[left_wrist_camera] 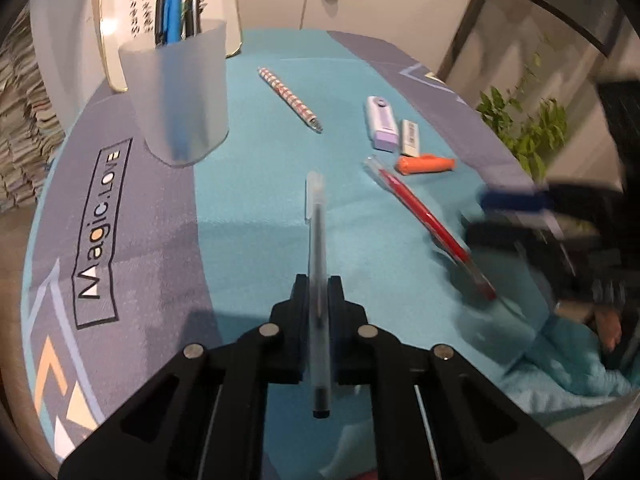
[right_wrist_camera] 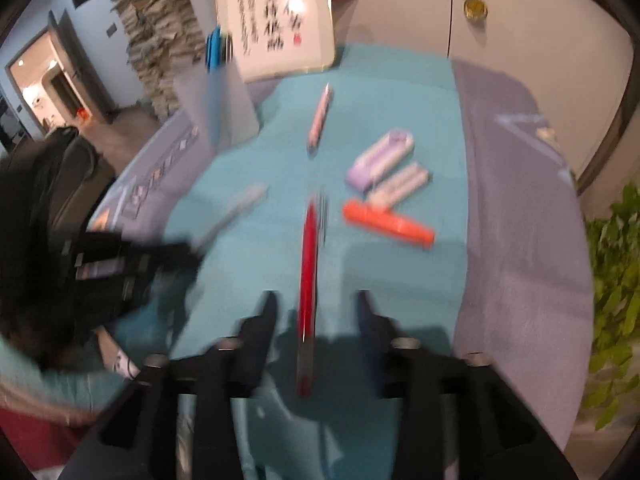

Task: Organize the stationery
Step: 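Lift the clear gel pen with the left tool while the right tool grasps the red pen, then carry the clear pen with the left tool while the right tool lifts the red pen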

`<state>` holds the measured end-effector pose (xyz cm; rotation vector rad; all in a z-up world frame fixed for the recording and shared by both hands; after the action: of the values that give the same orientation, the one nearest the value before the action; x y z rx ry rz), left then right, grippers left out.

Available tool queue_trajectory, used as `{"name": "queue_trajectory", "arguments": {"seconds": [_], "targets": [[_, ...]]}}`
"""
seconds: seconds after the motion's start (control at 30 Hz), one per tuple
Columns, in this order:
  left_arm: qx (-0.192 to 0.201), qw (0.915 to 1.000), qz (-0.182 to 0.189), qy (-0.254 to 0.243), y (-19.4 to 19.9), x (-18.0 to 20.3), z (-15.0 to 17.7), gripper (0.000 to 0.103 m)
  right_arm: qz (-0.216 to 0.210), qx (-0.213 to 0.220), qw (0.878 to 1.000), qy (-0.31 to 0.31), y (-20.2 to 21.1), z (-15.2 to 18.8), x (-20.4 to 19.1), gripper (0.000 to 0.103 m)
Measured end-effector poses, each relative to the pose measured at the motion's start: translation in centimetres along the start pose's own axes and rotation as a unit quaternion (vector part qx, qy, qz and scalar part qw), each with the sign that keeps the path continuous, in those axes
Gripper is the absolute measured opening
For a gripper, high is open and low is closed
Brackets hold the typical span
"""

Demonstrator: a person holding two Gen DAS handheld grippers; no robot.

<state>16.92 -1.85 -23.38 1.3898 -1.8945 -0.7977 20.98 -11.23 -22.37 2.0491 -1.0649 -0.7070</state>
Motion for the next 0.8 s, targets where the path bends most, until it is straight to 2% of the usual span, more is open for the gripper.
{"name": "queue_trajectory", "arguments": {"seconds": [0.17, 0.23, 0.3, 0.37, 0.6, 0.63, 0.67, 0.7, 0.8], "targets": [[0.022, 0.9995, -0.022, -0.002, 0.6, -0.6, -1.4, 0.012, -0.001, -0.019, 1.0, 0.006, -2.8, -2.0, -1.1, 0.046], [0.025, 0.9993, -0.028, -0.001, 0.6, -1.2, -2.0, 0.014, 0.007, -0.027, 1.0, 0.008, -3.7, -2.3, -1.4, 0.042], [0.025, 0.9992, -0.031, 0.001, 0.5, -1.5, -2.3, 0.021, 0.022, -0.037, 0.999, 0.009, -4.6, -2.4, -1.3, 0.041], [0.023, 0.9993, -0.027, -0.002, 0.2, -1.4, -2.7, 0.033, 0.027, -0.041, 0.999, 0.006, -5.1, -2.6, -1.3, 0.04], [0.008, 0.9997, -0.011, -0.023, -1.7, -0.3, -3.8, 0.035, 0.044, -0.045, 0.998, -0.003, -6.5, -3.3, -0.6, 0.04], [0.004, 0.9997, -0.011, -0.021, -2.0, -0.4, -3.9, 0.035, 0.047, -0.046, 0.998, -0.003, -6.4, -3.2, -0.4, 0.036], [-0.001, 0.9998, -0.01, -0.018, -2.5, -0.4, -3.9, 0.035, 0.049, -0.047, 0.998, -0.003, -6.4, -3.2, -0.2, 0.019], [-0.004, 0.9998, -0.009, -0.016, -2.7, -0.5, -3.9, 0.034, 0.043, -0.047, 0.998, -0.007, -6.3, -3.2, -0.1, 0.015], [-0.008, 0.9999, -0.005, -0.014, -3.3, -0.3, -4.2, 0.034, 0.034, -0.028, 0.999, -0.016, -4.9, -3.2, 0.0, 0.015]]}}
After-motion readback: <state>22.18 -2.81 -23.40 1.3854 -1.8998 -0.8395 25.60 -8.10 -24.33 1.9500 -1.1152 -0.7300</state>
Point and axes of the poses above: each gripper's, at about its wrist camera, not at the fingertips, and y roughly against the way its jaws point, x to its right, z to its underside, the point moved 10 cm from there along -y, roughly the way its jaws point, and after that the axes turned 3 degrees about x, right-handed, at the moved point
